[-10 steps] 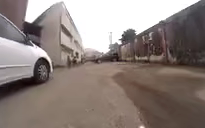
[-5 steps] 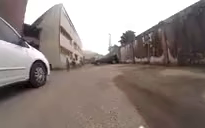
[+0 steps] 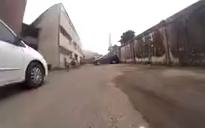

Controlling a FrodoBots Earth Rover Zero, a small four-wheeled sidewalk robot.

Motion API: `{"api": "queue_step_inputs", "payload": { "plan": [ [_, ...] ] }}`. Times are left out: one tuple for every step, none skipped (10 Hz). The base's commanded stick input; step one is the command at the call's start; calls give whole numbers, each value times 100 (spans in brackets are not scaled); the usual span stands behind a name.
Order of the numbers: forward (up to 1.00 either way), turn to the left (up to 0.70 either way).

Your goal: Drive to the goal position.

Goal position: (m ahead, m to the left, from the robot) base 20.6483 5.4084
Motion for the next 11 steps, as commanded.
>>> {"api": "queue_step_inputs", "payload": {
  "plan": [
    [30,0],
    [30,0],
    [30,0],
    [30,0],
    [30,0],
    [30,0],
    [30,0],
    [30,0],
    [30,0],
    [30,0],
    [30,0]
  ]
}}
